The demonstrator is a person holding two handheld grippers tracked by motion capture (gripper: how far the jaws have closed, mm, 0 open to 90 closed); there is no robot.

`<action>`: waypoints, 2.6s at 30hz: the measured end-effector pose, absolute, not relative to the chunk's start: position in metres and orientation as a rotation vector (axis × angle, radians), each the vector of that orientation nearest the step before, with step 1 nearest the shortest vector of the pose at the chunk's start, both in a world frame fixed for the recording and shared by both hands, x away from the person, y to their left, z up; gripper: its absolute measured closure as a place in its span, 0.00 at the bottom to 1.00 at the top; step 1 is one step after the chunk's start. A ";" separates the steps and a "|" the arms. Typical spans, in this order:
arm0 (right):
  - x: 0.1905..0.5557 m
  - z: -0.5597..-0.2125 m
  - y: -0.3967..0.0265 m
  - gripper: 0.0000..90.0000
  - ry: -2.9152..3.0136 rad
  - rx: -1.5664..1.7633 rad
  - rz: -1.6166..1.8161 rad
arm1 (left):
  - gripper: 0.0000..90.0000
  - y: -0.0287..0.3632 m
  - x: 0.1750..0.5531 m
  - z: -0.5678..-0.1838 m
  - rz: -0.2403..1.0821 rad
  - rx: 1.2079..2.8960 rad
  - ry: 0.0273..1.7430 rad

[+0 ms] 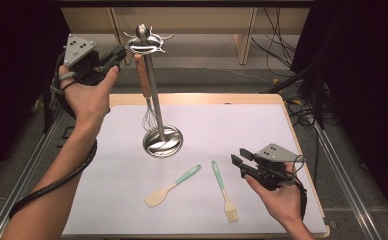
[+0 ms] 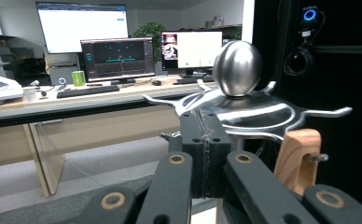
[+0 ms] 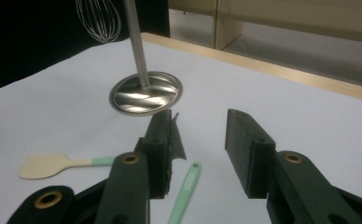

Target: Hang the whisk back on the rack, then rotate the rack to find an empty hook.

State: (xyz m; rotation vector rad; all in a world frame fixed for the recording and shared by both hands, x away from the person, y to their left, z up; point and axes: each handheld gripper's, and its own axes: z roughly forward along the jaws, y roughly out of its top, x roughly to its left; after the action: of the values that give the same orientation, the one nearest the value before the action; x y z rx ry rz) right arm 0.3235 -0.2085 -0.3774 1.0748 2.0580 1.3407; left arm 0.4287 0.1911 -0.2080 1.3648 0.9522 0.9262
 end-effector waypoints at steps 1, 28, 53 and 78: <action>0.323 -0.378 -0.207 0.69 2.035 1.091 1.360 | 0.99 0.192 0.430 -0.208 0.929 1.364 0.957; 0.324 -0.376 -0.210 0.69 2.045 1.087 1.344 | 0.99 0.210 0.451 -0.208 0.961 1.377 0.969; 0.330 -0.374 -0.216 0.68 2.052 1.150 1.328 | 0.46 0.224 0.385 -0.282 0.785 1.478 0.986; 0.323 -0.369 -0.217 0.68 2.047 1.126 1.341 | 0.45 0.208 0.369 -0.301 0.738 1.631 0.922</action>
State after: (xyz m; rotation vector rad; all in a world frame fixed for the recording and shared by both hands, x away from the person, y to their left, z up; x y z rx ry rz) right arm 0.3234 -0.2171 -0.3690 1.1256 2.0474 1.3413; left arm 0.3686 0.2083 -0.3014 1.6314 0.9223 0.7382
